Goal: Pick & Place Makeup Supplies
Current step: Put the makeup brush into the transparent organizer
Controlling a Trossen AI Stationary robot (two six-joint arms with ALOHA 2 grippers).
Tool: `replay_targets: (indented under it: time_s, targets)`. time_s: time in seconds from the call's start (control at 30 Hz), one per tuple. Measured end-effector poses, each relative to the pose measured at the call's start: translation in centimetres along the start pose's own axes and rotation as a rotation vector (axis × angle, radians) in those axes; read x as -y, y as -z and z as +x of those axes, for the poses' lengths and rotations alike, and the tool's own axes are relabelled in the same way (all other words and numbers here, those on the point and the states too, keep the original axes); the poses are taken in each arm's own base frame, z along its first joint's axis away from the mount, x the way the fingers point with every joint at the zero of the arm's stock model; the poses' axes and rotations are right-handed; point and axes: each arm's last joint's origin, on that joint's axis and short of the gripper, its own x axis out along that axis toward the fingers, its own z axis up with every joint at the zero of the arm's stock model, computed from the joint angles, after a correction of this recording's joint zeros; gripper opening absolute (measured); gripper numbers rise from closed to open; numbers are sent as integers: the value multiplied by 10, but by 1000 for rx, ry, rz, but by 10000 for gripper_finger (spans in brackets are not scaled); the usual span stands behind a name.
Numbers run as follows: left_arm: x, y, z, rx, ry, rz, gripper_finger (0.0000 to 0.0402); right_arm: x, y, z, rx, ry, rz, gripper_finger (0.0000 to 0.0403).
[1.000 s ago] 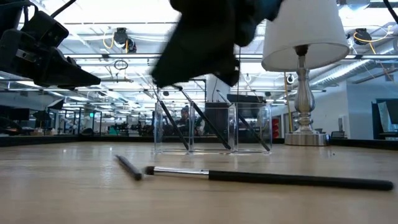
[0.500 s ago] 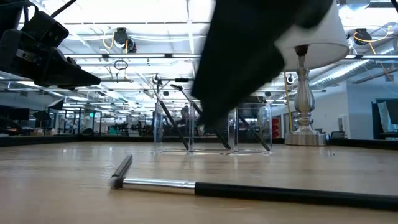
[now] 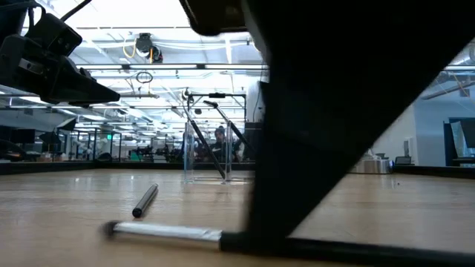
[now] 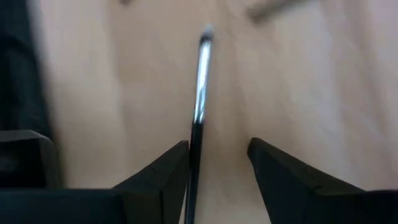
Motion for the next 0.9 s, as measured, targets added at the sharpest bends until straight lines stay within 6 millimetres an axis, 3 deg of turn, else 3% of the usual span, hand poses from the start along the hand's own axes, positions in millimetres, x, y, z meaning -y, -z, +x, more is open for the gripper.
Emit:
replay_targets:
  time_s: [0.47, 0.63, 0.9]
  targets:
    - [0, 0, 0, -2, 0, 2, 51, 49, 20, 2, -290, 344, -36, 101]
    - [0, 0, 0, -2, 0, 2, 51, 64, 21, 10, -367, 329, -118, 80]
    - [0, 0, 0, -2, 0, 2, 51, 78, 15, 15, -483, 178, -109, 43]
